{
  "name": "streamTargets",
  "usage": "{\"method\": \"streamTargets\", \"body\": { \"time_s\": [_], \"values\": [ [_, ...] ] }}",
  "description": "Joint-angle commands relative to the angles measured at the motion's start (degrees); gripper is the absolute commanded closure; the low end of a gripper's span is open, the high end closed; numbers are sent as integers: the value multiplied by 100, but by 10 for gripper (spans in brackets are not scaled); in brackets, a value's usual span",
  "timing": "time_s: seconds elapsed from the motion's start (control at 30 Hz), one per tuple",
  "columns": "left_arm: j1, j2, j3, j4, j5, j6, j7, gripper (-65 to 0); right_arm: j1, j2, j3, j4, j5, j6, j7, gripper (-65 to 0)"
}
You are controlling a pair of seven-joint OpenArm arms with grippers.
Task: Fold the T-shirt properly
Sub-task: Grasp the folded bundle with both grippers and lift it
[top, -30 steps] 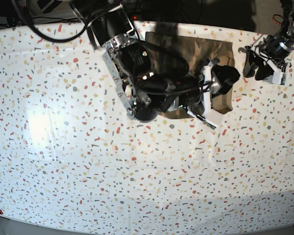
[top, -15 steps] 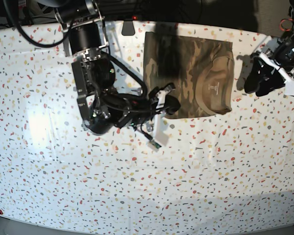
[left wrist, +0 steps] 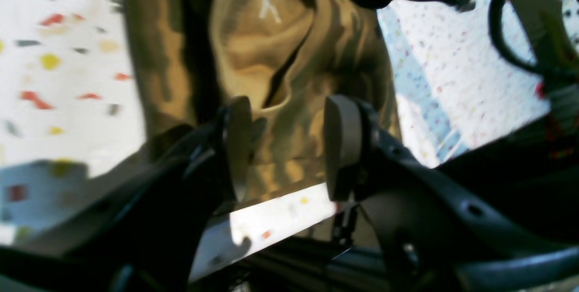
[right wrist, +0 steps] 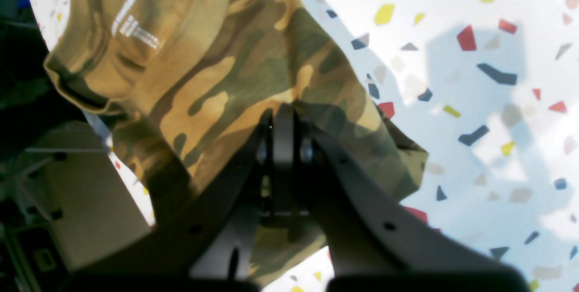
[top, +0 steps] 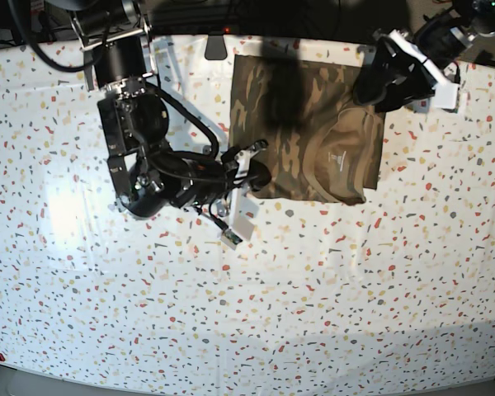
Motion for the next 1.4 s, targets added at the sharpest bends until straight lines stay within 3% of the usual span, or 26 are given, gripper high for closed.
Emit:
{"method": "streamTargets", "body": {
  "time_s": [0.0, 0.2, 0.4, 0.53, 0.6, 0.87, 1.13, 1.37],
  "values": [
    [20, -9, 140, 70, 4, -87, -125, -260, 81, -37, -94, 96, 157, 32, 83, 0],
    [17, -9, 1019, 68, 841, 90, -474, -260, -190, -210, -861, 96, -442, 32, 448, 0],
    [-63, -13, 1316, 63, 2081, 1126, -1150, -260, -227, -223, -1167, 96, -551, 32, 520, 0],
    [-330, -13, 1307, -94, 2789, 2039, -1207, -260, -227, -221, -1121, 96, -553, 32, 468, 0],
    [-514, -13, 1307, -448, 2964, 2240, -1202, -260, -227, -221, -1045, 96, -553, 32, 417, 0],
    [-1067, -13, 1307, -2234, 3287, 2229, -1207, -260, -160, -219, -177, 535, -238, 32, 369, 0],
    [-1250, -13, 1307, -2297, 3316, 2028, -1394, -260, -332, -35, 219, 658, -282, 32, 234, 0],
    [-1539, -13, 1307, -2352, 3978, 2020, -1440, -260, -863, 162, 219, 660, -597, 32, 262, 0]
  ]
}}
